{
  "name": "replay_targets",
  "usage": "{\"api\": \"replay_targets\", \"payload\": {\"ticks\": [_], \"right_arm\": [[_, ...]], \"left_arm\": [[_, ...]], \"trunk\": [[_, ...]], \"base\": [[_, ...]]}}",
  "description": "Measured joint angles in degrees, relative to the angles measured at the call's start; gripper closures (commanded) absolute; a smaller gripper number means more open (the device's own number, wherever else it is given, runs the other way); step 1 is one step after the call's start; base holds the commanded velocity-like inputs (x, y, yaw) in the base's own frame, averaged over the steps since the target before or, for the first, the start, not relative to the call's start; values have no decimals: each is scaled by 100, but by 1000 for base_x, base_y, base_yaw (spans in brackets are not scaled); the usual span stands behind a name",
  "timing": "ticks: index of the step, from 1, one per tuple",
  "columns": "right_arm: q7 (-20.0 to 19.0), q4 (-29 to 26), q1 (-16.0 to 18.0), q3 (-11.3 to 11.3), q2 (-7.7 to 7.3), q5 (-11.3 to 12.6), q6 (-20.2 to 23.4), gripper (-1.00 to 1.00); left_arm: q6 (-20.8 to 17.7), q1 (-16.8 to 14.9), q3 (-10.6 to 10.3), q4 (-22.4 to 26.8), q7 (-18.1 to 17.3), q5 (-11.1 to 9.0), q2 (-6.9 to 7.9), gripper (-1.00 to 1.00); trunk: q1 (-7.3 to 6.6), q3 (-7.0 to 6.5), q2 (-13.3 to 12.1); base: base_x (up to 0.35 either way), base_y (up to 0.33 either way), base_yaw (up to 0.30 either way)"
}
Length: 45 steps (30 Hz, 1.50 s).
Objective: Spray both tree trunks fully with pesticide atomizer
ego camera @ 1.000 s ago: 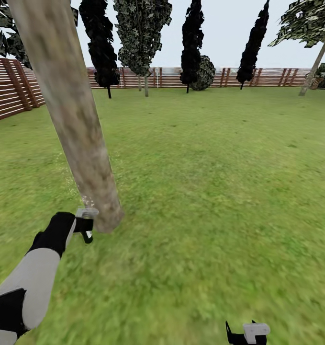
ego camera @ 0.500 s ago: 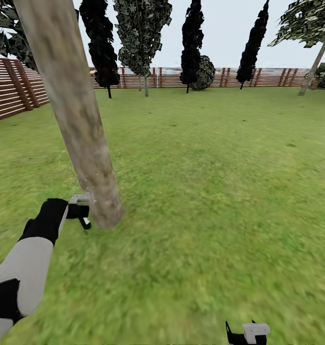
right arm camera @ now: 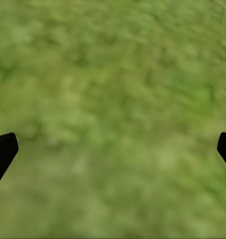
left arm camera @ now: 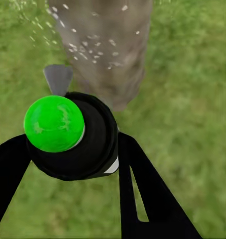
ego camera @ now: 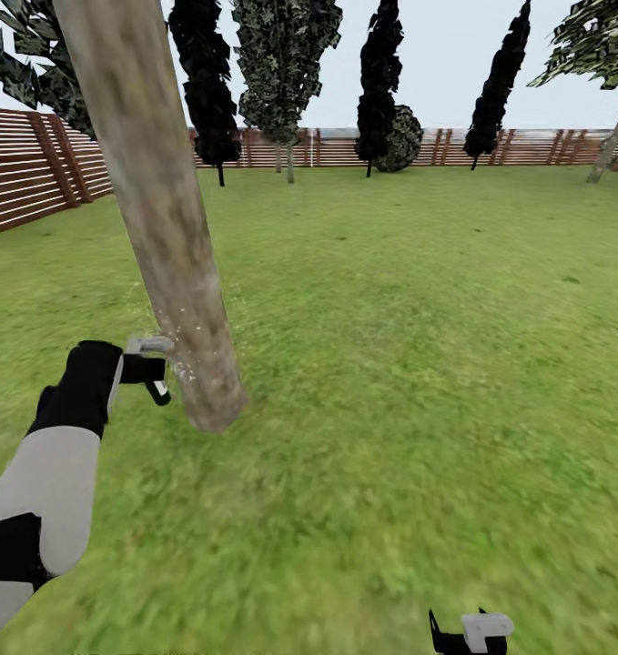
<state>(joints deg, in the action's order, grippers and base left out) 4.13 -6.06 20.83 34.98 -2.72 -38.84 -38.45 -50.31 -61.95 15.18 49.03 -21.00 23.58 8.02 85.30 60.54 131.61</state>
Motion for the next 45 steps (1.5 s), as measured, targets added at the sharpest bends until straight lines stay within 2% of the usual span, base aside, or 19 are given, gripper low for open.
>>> {"api": "replay_targets", "payload": {"ticks": [2,4,12,34,38,40,45], "right_arm": [[0,-1,0,0,0,0,-4,-100],[0,-1,0,-1,-1,0,-5,-100],[0,-1,0,0,-8,0,-2,-100],[0,-1,0,-1,0,-1,-3,-100],[0,-1,0,-1,0,0,-5,-100],[0,-1,0,-1,0,0,-5,-100],[0,-1,0,0,0,0,-5,-100]], "left_arm": [[-28,70,-20,344,7,-17,40,100],[-32,75,-16,442,8,-35,28,100],[-31,78,-15,458,7,-37,-10,100],[-31,87,-5,458,8,-33,43,100],[-25,87,19,457,24,1,56,100],[-16,99,24,451,54,25,82,100],[-6,180,36,444,78,45,288,100]], "trunk": [[0,0,0],[0,0,0],[0,0,0],[0,0,0],[0,0,0],[0,0,0],[0,0,0]], "base": [[0,0,10],[13,-9,1],[84,-232,0],[-30,-272,0],[20,-266,186],[208,-196,267],[132,-67,248]]}}
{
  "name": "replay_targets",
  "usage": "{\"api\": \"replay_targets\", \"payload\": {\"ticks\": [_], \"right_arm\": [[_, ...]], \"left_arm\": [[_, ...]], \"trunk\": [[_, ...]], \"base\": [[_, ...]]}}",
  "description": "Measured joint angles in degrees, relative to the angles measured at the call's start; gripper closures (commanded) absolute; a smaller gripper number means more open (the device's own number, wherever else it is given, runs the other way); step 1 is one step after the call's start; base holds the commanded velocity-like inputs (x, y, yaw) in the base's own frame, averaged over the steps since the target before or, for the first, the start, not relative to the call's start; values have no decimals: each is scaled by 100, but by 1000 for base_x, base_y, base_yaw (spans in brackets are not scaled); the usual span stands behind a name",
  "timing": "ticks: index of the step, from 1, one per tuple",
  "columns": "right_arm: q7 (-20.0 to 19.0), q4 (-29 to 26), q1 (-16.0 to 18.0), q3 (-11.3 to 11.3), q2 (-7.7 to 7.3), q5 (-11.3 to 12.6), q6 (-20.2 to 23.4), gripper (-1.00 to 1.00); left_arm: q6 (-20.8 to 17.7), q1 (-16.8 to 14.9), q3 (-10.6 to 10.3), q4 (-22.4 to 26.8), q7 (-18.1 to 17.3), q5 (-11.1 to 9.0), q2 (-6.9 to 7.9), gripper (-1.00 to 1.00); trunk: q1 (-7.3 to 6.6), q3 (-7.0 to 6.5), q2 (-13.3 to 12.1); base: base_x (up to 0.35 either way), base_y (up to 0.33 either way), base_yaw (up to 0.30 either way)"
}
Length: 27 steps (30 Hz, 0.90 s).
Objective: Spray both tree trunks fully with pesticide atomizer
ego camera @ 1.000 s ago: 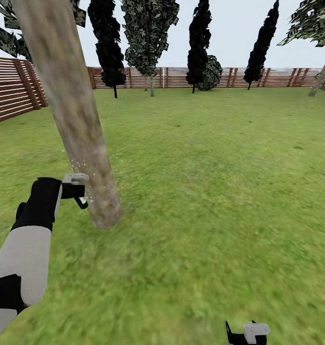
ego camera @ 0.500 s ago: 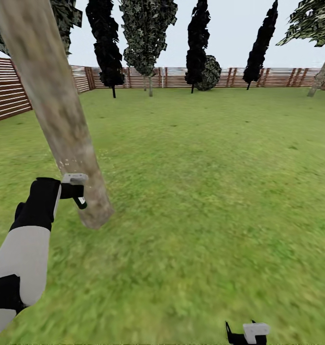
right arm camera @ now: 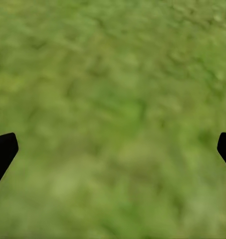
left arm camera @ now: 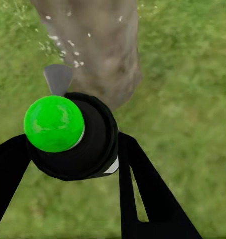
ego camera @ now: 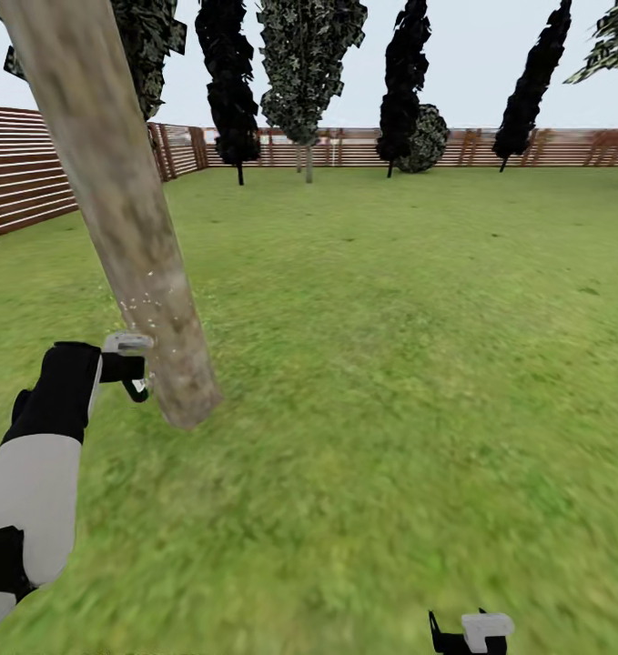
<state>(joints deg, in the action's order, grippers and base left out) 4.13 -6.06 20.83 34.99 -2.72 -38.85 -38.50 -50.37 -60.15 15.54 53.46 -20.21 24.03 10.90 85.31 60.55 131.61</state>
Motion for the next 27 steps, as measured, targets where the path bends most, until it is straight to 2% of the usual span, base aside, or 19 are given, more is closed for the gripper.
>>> {"api": "replay_targets", "payload": {"ticks": [1,2,4,5,7,8,10,12,14,19,23,27], "right_arm": [[0,0,0,0,0,0,0,-100],[0,0,0,-1,0,2,0,-100],[0,0,0,0,-2,5,0,-100],[0,0,0,-1,-1,2,0,-100],[0,0,0,0,-1,1,0,-100],[0,0,0,0,-3,2,0,-100],[0,0,0,-1,-4,0,0,-100],[0,0,0,-1,-1,-1,1,-100],[0,0,0,-1,0,0,1,-100],[0,0,0,0,0,0,2,-100],[0,0,0,-1,0,0,1,-100],[0,0,0,-1,0,-1,3,-100]], "left_arm": [[16,96,7,1,5,28,60,100],[28,182,11,-28,8,57,190,100],[20,240,11,-79,41,3,270,100],[30,302,-2,-94,90,-20,271,100],[12,362,-30,-101,175,-105,166,100],[3,348,-35,-100,184,-97,47,100],[15,354,-18,-102,246,-3,41,100],[28,556,10,-65,363,48,316,100],[41,738,7,-2,362,-62,376,100],[44,794,-2,21,377,-99,231,100],[44,794,4,24,378,-94,213,100],[52,804,16,-8,368,-96,214,100]], "trunk": [[0,0,0],[0,0,0],[0,0,0],[0,0,0],[0,0,0],[0,0,0],[0,0,0],[0,1,0],[0,0,0],[0,0,0],[0,0,0],[0,0,0]], "base": [[6,-3,48],[4,-2,31],[2,-1,12],[0,0,2],[0,0,0],[0,0,0],[0,0,0],[0,0,0],[5,0,0],[273,-46,0],[258,-150,0],[-30,-190,0]]}}
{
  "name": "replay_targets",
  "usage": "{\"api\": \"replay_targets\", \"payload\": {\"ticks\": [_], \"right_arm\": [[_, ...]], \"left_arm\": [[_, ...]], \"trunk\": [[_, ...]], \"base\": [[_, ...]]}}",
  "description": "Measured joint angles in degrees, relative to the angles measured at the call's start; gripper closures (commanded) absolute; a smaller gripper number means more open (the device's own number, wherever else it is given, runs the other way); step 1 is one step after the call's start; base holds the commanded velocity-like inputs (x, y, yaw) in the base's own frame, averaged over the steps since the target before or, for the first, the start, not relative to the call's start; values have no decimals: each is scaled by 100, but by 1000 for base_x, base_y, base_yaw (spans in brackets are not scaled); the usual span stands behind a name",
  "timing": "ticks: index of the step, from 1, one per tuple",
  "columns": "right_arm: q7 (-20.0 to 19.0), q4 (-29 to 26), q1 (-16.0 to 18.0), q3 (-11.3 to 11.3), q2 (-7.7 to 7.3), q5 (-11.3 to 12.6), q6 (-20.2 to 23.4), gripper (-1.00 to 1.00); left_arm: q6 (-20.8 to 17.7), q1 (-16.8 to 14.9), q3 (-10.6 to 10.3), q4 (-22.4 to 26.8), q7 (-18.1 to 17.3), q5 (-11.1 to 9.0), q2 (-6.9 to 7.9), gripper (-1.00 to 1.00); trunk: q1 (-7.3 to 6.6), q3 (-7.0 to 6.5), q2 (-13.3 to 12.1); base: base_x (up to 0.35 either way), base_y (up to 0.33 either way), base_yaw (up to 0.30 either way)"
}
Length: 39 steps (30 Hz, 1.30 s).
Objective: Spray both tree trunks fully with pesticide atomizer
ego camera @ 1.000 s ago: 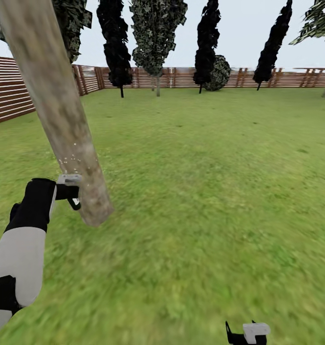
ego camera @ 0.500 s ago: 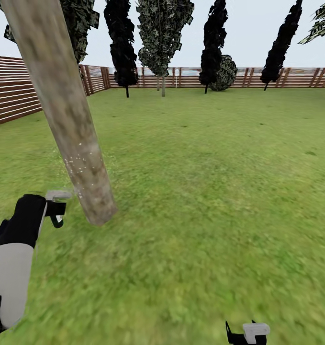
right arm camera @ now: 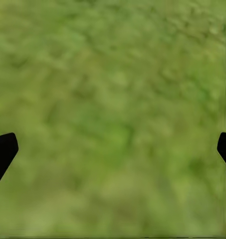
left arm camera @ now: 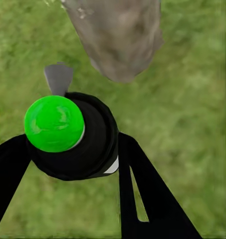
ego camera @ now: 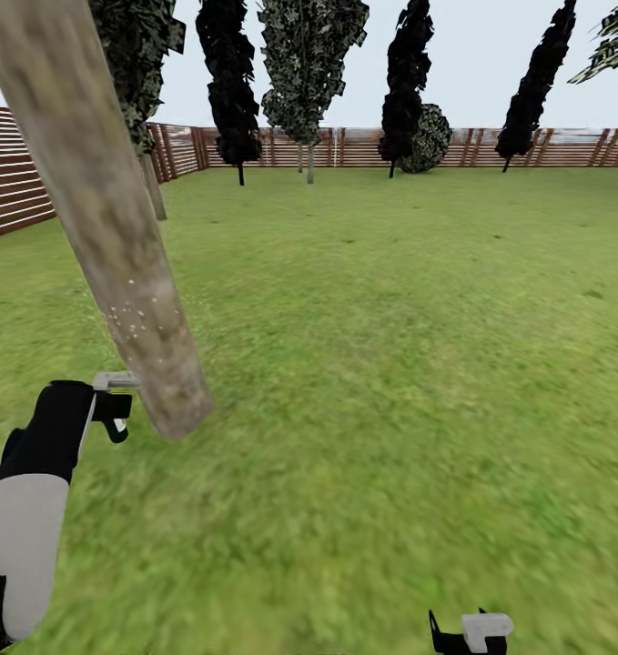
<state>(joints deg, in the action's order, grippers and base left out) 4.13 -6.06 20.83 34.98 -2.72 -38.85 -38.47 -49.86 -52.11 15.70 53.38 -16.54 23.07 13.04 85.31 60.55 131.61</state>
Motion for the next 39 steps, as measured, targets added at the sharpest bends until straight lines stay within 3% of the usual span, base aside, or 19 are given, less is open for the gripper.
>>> {"api": "replay_targets", "payload": {"ticks": [4,7,9,11,13,14,22,33,36,39], "right_arm": [[0,0,0,1,0,0,-2,-100],[0,0,0,1,0,0,-1,-100],[0,0,0,0,0,0,-3,-100],[0,0,0,0,0,0,-2,-100],[0,0,0,1,0,0,-3,-100],[0,0,0,1,0,0,-3,-100],[0,0,0,0,0,2,-3,-100],[0,0,0,0,0,7,-3,-100],[0,0,0,0,0,5,-3,-100],[0,0,0,1,0,8,-3,-100]], "left_arm": [[280,341,-11,-77,17,-25,7,100],[322,332,-17,-75,41,-65,-429,100],[328,318,3,-42,49,-1,-515,100],[334,325,170,-8,47,64,-421,100],[350,340,603,-13,40,98,-269,100],[365,358,723,-9,38,74,-230,100],[380,377,758,-47,45,30,-291,100],[372,377,765,-27,50,65,-267,100],[387,588,817,-75,46,77,-184,100],[385,638,773,-74,45,24,-252,100]], "trunk": [[0,0,0],[0,0,0],[0,0,0],[0,0,0],[0,0,0],[0,0,0],[0,0,0],[0,0,0],[0,0,0],[0,0,0]], "base": [[-13,-16,0],[0,0,0],[0,0,0],[0,0,53],[0,0,224],[0,0,248],[199,-96,27],[132,-220,99],[112,-41,5],[8,-3,109]]}}
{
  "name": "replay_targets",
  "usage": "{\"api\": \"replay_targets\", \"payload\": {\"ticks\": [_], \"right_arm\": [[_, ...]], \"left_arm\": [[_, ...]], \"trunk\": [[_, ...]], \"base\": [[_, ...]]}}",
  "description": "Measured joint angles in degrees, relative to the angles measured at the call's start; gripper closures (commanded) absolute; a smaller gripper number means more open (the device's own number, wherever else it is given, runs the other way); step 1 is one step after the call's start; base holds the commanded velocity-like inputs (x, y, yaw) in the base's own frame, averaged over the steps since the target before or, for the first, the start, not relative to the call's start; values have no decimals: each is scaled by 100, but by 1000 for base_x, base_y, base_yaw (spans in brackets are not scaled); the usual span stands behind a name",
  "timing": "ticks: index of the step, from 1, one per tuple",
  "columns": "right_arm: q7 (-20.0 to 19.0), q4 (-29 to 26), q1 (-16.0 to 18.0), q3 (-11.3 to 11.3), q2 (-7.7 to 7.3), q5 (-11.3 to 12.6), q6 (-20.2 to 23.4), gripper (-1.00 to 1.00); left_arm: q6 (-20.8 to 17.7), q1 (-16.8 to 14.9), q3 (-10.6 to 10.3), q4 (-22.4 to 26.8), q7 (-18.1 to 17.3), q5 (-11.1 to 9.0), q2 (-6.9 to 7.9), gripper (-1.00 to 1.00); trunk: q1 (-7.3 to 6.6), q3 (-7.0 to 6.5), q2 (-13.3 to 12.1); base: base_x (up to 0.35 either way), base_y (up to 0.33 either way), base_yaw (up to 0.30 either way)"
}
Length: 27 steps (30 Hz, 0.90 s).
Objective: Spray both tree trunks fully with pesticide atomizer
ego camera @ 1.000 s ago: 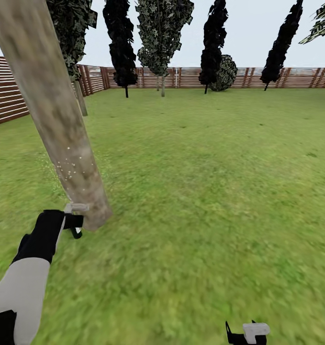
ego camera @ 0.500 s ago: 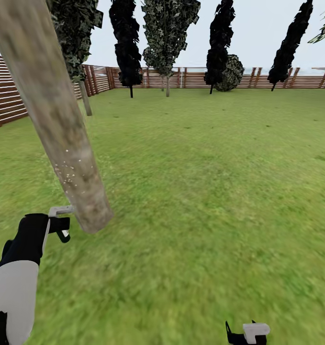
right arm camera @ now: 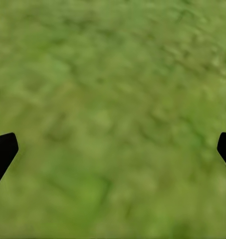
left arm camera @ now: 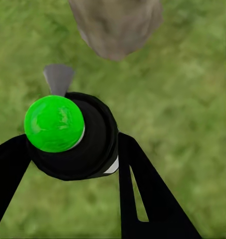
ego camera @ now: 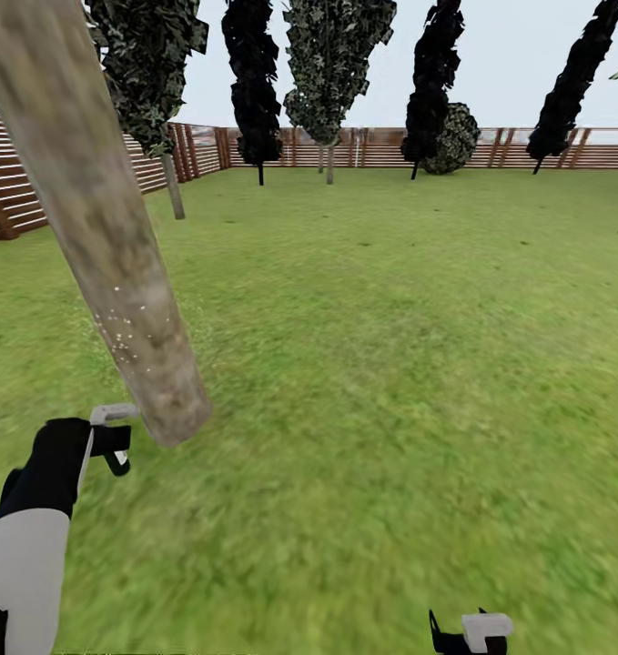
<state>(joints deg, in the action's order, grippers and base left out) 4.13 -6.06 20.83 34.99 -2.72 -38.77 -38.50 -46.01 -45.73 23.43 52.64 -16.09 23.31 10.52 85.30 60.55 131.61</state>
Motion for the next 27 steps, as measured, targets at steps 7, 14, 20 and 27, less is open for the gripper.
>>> {"api": "replay_targets", "payload": {"ticks": [7,14,20,27], "right_arm": [[0,0,0,-1,0,-8,0,-100],[0,0,0,-1,0,-5,0,-100],[0,0,0,-1,0,-7,0,-100],[0,0,0,0,0,-1,0,-100]], "left_arm": [[20,35,26,-6,1,114,52,100],[7,47,-3,-6,8,7,13,100],[29,35,36,29,5,144,103,100],[14,152,36,-75,7,-35,265,100]], "trunk": [[0,0,0],[0,0,0],[0,0,0],[0,0,0]], "base": [[0,-142,81],[0,-270,0],[43,-266,1],[126,-241,228]]}}
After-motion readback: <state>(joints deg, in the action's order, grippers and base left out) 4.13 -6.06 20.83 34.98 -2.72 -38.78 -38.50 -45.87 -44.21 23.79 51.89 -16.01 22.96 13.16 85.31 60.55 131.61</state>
